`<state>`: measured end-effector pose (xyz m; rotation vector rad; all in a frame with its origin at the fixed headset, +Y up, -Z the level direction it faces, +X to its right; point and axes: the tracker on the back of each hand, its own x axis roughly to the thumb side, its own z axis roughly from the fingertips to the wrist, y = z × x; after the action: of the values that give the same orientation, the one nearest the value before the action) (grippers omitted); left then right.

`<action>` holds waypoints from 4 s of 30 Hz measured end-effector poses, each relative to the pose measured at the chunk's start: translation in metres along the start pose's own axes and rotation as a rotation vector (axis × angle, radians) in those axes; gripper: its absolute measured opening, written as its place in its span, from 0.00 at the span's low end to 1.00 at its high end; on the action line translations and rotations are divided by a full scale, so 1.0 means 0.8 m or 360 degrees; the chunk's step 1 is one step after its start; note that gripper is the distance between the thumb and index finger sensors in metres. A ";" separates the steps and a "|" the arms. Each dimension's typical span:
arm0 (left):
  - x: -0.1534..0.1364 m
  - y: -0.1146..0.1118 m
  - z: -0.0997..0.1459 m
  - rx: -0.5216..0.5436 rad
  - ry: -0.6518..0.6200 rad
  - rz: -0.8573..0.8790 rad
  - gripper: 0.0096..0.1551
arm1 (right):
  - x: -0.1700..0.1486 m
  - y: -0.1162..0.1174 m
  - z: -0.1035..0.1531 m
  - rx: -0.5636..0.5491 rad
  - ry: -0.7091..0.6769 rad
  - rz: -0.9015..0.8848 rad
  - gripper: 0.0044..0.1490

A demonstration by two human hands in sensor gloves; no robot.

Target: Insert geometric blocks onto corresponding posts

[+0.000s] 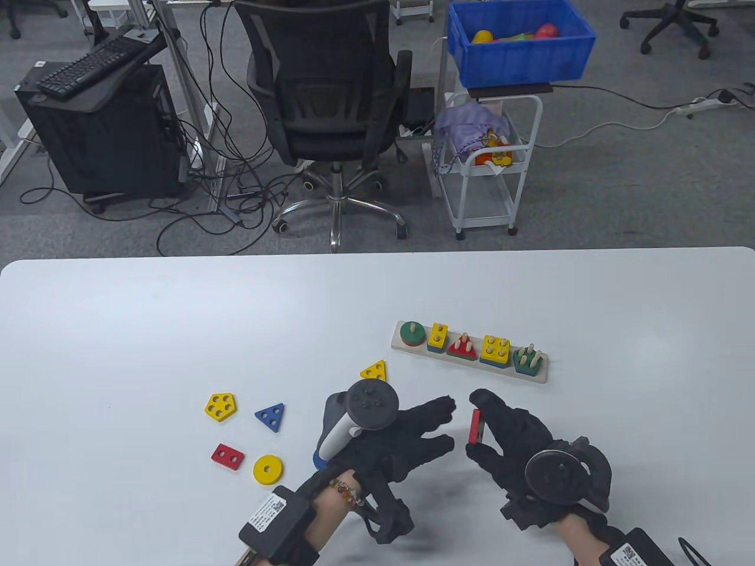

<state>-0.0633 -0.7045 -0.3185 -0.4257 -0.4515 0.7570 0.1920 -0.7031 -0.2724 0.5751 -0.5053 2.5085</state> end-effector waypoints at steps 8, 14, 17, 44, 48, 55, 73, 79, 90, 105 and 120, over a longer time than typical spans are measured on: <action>-0.077 0.059 0.080 0.0398 0.0404 -0.1328 0.45 | -0.035 -0.007 -0.065 0.0326 0.0174 0.0461 0.49; -0.139 0.072 0.124 0.0468 0.0669 -0.1418 0.45 | -0.054 0.005 -0.126 0.0573 0.0397 0.0620 0.49; -0.158 0.082 0.136 0.0444 0.0784 -0.1354 0.44 | -0.070 0.014 -0.152 0.0668 0.0584 0.0697 0.49; -0.166 0.093 0.144 0.0453 0.0845 -0.1255 0.43 | -0.109 0.072 -0.177 0.0866 0.0850 0.0929 0.47; -0.158 0.089 0.141 0.0461 0.0777 -0.1190 0.42 | -0.087 0.052 -0.144 0.0830 0.0688 0.0801 0.48; -0.141 0.064 0.117 0.0326 0.0686 -0.1140 0.43 | -0.041 0.031 -0.072 0.0768 0.0496 0.0575 0.47; -0.091 -0.011 0.046 0.0104 0.0611 -0.1664 0.37 | -0.020 0.051 -0.023 0.0784 0.0278 0.0453 0.44; -0.071 0.004 0.050 0.0176 0.0523 -0.1319 0.41 | 0.006 0.050 -0.024 0.0730 0.0141 0.0254 0.45; -0.034 -0.011 0.030 -0.0024 0.0321 0.0742 0.43 | 0.073 0.048 -0.019 0.0281 -0.0098 -0.0133 0.51; -0.058 0.016 0.057 0.0088 0.0252 0.0389 0.43 | 0.064 0.035 -0.030 0.0037 -0.0201 -0.0123 0.43; -0.172 0.111 0.173 0.0832 0.1049 -0.1169 0.40 | 0.023 0.084 -0.215 0.0581 0.0101 0.0647 0.41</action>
<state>-0.2741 -0.7188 -0.2831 0.0148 0.2222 -0.0190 0.0894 -0.6717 -0.4235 0.5670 -0.1449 3.0278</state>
